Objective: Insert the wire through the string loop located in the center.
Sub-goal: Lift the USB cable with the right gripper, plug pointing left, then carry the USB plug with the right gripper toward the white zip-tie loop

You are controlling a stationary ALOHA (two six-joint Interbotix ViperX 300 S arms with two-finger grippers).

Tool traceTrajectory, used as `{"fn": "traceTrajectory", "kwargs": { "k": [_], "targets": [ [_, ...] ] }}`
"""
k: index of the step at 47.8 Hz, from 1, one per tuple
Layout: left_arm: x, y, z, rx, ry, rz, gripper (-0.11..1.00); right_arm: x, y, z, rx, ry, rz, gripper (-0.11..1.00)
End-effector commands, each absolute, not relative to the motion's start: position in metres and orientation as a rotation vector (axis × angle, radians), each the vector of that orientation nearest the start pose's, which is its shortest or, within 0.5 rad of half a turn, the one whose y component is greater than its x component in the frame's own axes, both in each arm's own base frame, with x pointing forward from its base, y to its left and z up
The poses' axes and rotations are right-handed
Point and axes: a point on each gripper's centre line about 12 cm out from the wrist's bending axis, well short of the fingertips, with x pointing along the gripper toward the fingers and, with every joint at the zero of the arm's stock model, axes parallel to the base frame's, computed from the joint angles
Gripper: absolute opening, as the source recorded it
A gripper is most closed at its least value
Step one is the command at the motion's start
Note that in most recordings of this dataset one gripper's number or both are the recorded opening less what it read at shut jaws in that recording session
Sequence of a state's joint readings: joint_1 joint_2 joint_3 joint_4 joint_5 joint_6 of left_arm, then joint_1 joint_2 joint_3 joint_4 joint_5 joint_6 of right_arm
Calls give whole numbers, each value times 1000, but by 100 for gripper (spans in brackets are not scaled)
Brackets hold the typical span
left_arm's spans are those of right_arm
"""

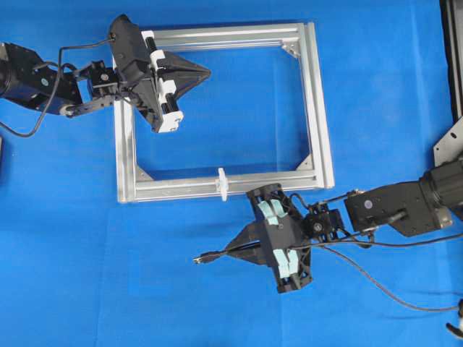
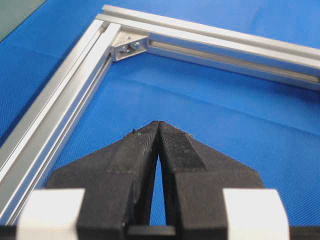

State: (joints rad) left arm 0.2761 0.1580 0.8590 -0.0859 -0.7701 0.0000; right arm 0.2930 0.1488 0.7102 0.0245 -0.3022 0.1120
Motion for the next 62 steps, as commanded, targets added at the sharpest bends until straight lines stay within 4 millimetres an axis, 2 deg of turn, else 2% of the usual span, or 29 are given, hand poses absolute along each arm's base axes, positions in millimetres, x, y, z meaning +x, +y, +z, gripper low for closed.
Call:
{"fn": "traceTrajectory", "kwargs": {
  "k": [1, 23, 41, 62],
  "targets": [
    [364, 111, 145, -79, 193, 340, 0, 379, 115, 142, 58, 527, 246, -2],
    [364, 111, 145, -79, 193, 340, 0, 328, 99, 142, 63, 527, 242, -2],
    [364, 111, 146, -81, 191, 340, 0, 329, 95, 143, 67, 518, 232, -2],
    [365, 109, 145, -80, 193, 336, 0, 336, 45, 139, 105, 527, 86, -2]
  ]
}}
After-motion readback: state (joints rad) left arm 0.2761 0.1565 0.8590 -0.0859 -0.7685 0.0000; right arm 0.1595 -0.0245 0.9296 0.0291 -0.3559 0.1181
